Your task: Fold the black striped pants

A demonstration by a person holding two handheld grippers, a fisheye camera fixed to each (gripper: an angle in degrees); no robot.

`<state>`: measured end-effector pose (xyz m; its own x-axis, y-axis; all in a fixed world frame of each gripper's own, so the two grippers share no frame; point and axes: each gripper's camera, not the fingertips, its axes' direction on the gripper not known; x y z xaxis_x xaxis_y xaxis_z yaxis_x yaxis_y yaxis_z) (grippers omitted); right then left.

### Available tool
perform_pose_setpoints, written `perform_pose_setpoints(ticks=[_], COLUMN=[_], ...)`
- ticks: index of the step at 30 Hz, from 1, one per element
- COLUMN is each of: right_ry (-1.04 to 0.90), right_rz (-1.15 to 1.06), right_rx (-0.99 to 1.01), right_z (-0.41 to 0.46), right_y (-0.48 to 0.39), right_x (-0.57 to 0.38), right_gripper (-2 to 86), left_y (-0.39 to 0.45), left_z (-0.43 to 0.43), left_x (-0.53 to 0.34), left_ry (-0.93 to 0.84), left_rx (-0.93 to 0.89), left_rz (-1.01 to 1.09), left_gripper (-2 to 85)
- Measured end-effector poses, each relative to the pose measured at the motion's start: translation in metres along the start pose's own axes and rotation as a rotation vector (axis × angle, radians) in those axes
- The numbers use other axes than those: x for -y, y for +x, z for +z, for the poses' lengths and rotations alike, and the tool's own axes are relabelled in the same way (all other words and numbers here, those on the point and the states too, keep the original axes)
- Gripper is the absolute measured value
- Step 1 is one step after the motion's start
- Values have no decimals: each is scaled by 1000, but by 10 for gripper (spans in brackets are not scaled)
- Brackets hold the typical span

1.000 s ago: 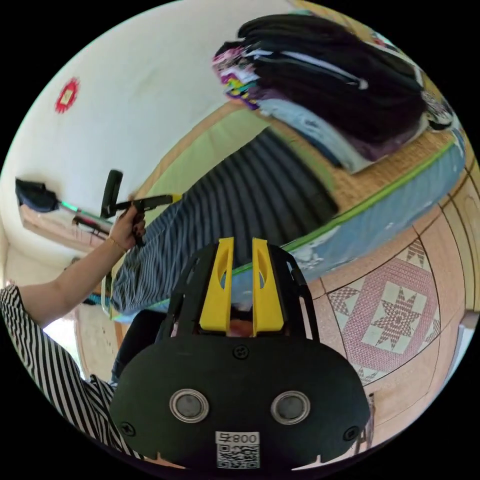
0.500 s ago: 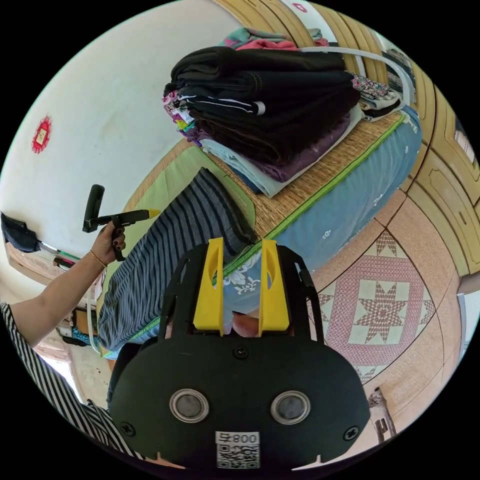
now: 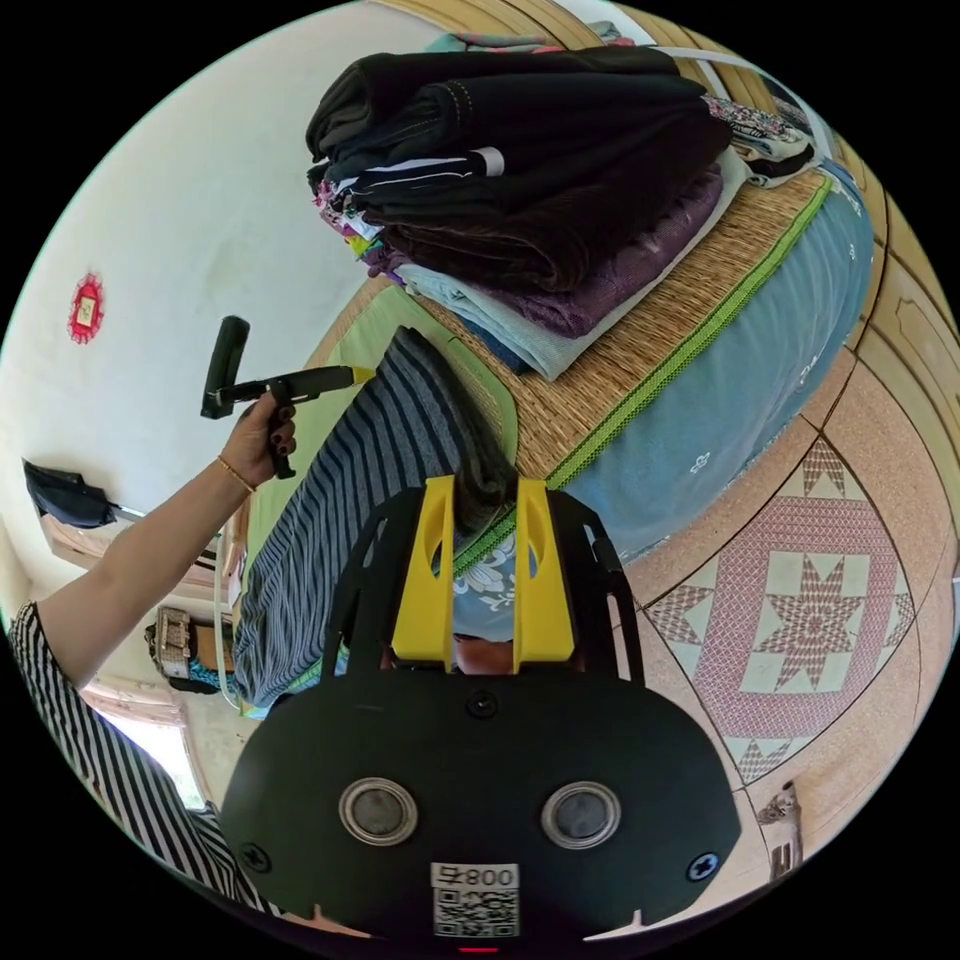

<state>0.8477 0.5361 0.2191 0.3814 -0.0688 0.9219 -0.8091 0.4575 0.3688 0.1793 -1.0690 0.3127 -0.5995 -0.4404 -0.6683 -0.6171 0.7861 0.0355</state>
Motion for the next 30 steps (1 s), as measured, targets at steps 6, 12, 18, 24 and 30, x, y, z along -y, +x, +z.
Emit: perform_pose_setpoints(ticks=[6,12,18,24,30], right_ry=[5,-6,20,44,83], right_rz=[-22,-27,-31,-37,-114], right_rx=[-20,-26,13,67,147], right_z=[-5,-9,-11,-10,-17], right_y=[-4,-11,-19,-35,-75], right_x=[0,-5,-18,-34,-57], right_gripper=[90,83,76,73,69], left_y=[-6,-9,-1,-2,-9], left_z=[7,-18,-58,-85,-119], left_x=[4,-12,-41,-71,-112], left_ry=[-27,46,107,111,132], left_rx=[-118,-191,-251,-237,-236], left_rz=[5,11,106,146,206], left_gripper=[56,33,27,25,26])
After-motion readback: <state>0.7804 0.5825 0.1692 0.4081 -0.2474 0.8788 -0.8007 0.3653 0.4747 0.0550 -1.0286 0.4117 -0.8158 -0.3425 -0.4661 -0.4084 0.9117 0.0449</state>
